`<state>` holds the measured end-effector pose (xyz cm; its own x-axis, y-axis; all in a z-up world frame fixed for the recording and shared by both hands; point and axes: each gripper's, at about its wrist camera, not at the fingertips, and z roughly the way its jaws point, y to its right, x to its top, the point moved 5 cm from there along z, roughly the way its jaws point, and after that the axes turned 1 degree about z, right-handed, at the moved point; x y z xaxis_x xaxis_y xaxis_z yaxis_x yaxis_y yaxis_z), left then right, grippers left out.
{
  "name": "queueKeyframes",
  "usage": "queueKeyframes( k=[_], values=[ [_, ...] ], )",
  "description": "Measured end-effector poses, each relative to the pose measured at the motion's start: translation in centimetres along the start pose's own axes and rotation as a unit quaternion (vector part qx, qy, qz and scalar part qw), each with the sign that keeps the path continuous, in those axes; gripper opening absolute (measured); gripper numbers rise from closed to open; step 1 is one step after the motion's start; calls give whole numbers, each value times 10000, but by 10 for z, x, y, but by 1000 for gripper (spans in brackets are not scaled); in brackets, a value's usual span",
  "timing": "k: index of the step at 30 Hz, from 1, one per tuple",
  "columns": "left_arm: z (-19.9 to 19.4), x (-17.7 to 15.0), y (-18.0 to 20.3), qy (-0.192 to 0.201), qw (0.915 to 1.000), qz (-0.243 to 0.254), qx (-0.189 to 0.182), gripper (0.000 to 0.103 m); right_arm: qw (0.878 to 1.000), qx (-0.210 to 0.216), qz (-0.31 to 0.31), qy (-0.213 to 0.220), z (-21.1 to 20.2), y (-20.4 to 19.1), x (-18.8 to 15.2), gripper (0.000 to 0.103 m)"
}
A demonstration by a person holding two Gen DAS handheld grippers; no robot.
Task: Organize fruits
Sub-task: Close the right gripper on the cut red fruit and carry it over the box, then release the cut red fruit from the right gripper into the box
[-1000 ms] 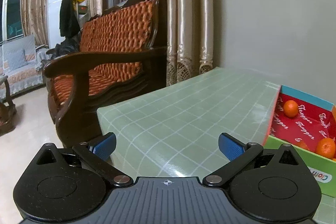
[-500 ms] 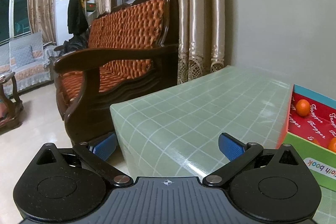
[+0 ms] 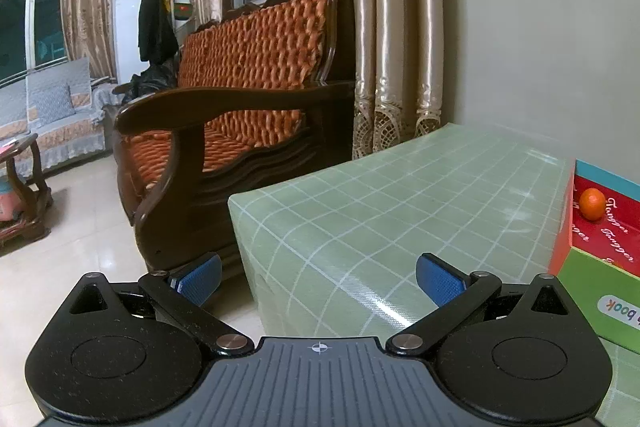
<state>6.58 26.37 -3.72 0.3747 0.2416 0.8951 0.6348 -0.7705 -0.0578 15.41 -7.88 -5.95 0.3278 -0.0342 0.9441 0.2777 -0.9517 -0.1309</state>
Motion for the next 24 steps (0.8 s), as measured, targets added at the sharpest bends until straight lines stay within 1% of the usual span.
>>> queueKeyframes(
  k=[3,11,17,24],
  values=[
    [0,0,-1,10,10000,-8,6,103,9997,222,-60,18,0,-10,1,29],
    [0,0,-3,4,10000,3,8,103,9966,688,-455,-15,0,-45,-2,29],
    [0,-1,-3,10,10000,37,11,103,9938,898,-632,-158,1,-61,-7,29],
    [0,-1,-3,2,10000,37,24,103,9918,994,-730,-338,4,-69,-13,30]
  ],
)
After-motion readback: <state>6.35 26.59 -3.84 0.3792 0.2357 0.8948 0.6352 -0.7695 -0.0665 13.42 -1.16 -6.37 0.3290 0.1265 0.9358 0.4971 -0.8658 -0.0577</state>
